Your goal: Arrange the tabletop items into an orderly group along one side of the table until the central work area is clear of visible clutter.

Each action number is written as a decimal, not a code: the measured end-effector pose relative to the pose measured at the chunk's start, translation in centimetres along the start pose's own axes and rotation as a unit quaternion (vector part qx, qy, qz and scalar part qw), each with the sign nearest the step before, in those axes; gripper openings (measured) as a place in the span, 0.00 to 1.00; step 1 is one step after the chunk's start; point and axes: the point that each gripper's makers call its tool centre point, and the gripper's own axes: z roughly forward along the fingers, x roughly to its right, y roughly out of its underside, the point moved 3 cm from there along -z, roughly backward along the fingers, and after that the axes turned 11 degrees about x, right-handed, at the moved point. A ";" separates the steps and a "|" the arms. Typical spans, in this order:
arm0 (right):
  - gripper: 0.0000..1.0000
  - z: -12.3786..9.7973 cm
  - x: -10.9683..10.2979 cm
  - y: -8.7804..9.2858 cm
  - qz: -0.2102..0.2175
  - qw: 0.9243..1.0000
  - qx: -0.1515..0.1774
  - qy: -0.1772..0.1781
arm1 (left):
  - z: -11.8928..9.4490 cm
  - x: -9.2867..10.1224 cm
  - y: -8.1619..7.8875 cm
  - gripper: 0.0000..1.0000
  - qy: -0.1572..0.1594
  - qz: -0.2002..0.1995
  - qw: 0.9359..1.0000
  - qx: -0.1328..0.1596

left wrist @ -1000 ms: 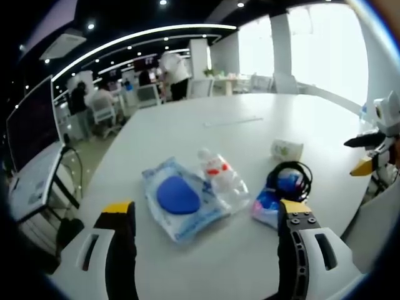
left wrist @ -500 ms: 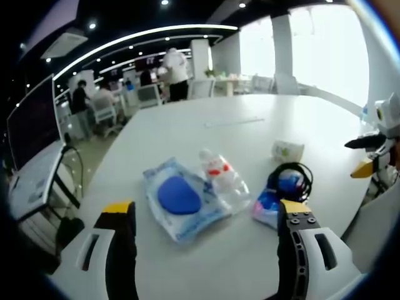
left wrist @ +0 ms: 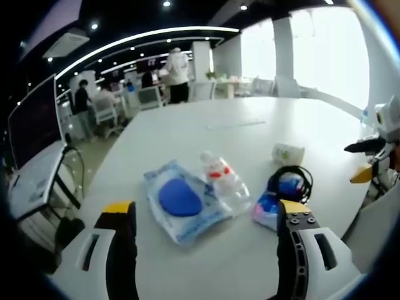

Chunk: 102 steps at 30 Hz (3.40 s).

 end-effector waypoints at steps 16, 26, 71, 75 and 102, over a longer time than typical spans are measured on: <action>1.00 0.0 0.1 0.2 0.003 1.000 -0.005 0.000 | 0.0 0.5 0.2 0.89 0.011 -0.021 1.000 -0.008; 1.00 0.0 0.1 0.3 0.002 1.000 -0.008 0.002 | 1.0 0.7 -0.5 0.89 0.019 -0.022 0.999 -0.018; 1.00 0.3 -0.1 0.7 0.012 1.000 -0.019 -0.006 | 10.4 1.9 -1.7 0.83 0.039 -0.061 0.994 -0.083; 1.00 0.3 -0.1 0.7 0.010 1.000 -0.020 -0.005 | 11.4 1.9 -1.1 0.83 0.044 -0.071 0.992 -0.091; 1.00 0.1 0.1 0.8 0.007 1.000 -0.023 0.006 | 15.1 2.0 0.3 0.71 0.036 -0.143 0.969 -0.196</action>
